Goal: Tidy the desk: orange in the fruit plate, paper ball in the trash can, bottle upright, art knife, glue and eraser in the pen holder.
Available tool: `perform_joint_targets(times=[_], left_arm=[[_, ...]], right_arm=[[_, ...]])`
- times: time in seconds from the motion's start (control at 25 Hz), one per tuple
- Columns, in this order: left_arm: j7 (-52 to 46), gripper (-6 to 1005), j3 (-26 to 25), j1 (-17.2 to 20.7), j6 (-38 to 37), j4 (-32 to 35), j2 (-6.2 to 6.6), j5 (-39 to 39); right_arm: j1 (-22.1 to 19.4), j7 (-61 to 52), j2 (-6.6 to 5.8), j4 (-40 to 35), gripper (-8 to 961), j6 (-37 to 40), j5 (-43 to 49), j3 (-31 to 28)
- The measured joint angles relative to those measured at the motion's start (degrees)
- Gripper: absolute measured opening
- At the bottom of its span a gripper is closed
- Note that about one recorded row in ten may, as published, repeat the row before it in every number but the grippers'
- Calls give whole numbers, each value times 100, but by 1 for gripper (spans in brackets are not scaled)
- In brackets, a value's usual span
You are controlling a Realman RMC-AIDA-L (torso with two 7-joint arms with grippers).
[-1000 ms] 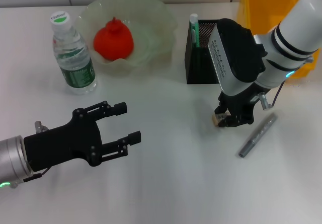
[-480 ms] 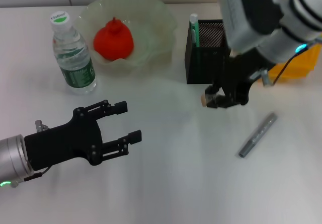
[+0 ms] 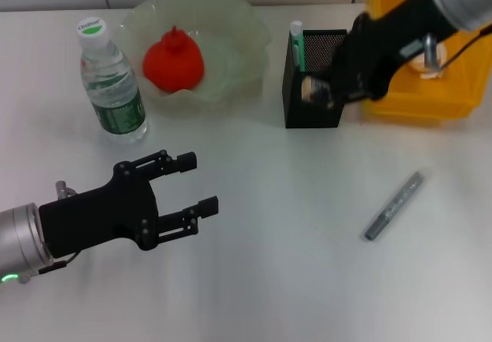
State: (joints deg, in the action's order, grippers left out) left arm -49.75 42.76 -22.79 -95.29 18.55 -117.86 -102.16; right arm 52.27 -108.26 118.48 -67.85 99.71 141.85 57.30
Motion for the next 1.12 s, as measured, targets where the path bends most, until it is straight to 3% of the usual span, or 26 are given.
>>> perform_joint_targets(times=[0.32, 0.72, 1.04, 1.12], left_arm=[[0, 738, -14, -23, -1, 0, -18, 4], [0, 739, -14, -53, 0, 0, -17, 32], [-14, 738, -14, -59, -43, 0, -13, 64], [-23, 739, -14, -59, -47, 0, -11, 69]], right_arm=[[60, -972, -87, -192, 267, -694, 215, -183], [206, -1214, -48, 695, 274, -1725, 827, -143], [265, -1120, -45, 1102, 279, -2005, 823, -130], [247, -1118, -42, 1078, 373, -2008, 801, -130]])
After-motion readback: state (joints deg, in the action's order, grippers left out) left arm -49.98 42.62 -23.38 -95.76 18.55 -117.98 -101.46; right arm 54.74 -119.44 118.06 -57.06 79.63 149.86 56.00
